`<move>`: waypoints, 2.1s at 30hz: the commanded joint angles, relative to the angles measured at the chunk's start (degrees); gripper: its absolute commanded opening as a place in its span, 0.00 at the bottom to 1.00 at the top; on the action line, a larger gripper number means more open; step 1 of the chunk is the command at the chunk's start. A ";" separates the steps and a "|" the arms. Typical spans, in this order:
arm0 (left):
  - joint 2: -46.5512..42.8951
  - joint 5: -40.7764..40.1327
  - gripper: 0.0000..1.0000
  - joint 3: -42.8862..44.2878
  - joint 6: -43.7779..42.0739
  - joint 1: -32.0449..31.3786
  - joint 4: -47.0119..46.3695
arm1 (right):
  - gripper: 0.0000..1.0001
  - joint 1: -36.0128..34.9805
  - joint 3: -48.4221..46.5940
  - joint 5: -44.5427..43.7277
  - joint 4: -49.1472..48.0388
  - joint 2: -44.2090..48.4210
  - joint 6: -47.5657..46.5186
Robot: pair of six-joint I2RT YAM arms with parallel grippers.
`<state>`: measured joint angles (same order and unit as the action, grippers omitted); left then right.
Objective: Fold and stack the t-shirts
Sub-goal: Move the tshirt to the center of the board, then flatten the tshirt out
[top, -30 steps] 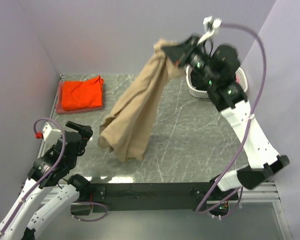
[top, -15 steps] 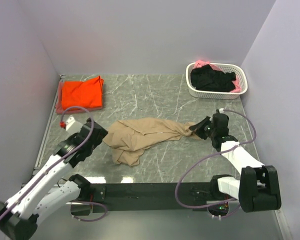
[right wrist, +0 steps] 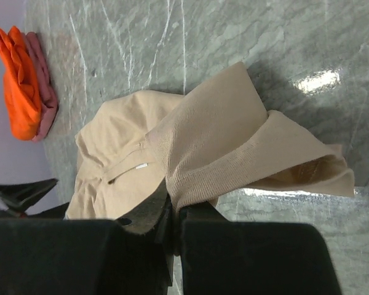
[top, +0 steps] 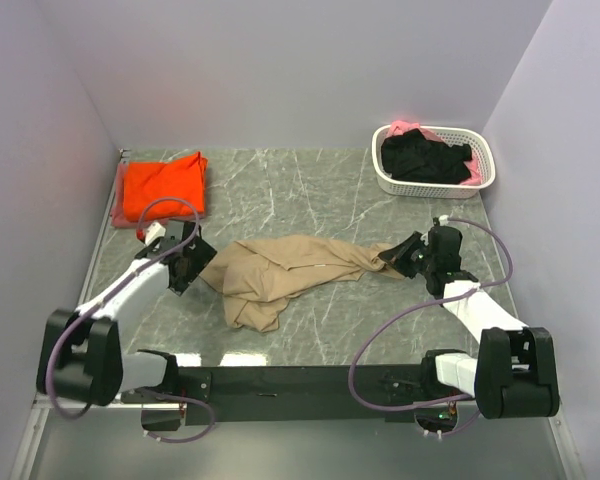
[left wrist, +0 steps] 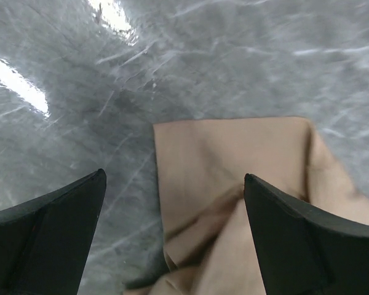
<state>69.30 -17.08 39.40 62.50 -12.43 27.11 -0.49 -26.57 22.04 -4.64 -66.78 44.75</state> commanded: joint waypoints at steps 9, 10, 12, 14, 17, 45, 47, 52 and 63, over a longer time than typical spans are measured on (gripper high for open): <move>12.43 8.29 0.84 0.68 -3.88 1.70 -8.21 | 0.00 0.23 -0.42 1.34 -1.51 2.01 -1.77; 13.22 8.47 0.81 0.86 -4.22 1.70 -9.09 | 0.00 0.23 -0.42 1.42 -1.68 2.10 -1.69; 15.33 9.08 0.75 1.03 -4.75 1.62 -9.88 | 0.00 0.23 -0.33 1.34 -1.60 2.45 -1.77; 17.26 10.05 0.73 1.12 -5.37 1.62 -11.38 | 0.00 0.23 -0.33 1.25 -1.51 2.53 -1.86; 19.46 10.75 0.69 1.38 -5.99 1.62 -12.61 | 0.00 0.23 -0.33 0.81 -1.51 2.62 -1.86; 3.23 -9.46 0.01 21.22 -7.48 -1.99 5.57 | 0.00 0.23 -13.32 -0.59 6.64 11.49 -4.23; -1.17 -11.30 0.01 23.00 -7.74 -2.08 7.68 | 0.00 0.23 -16.83 -1.82 8.50 14.21 -4.76; -12.66 -13.24 0.01 29.15 -7.75 -2.08 10.67 | 0.00 0.23 -23.34 -5.25 15.01 20.02 -5.73; -29.04 -8.59 0.01 43.02 -11.25 -2.16 11.38 | 0.00 0.23 -40.83 -11.58 27.40 32.59 -8.71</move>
<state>41.82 -26.74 77.54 53.69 -14.50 37.98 -0.49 -62.11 13.06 19.31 -36.49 38.06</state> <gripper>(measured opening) 0.025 0.033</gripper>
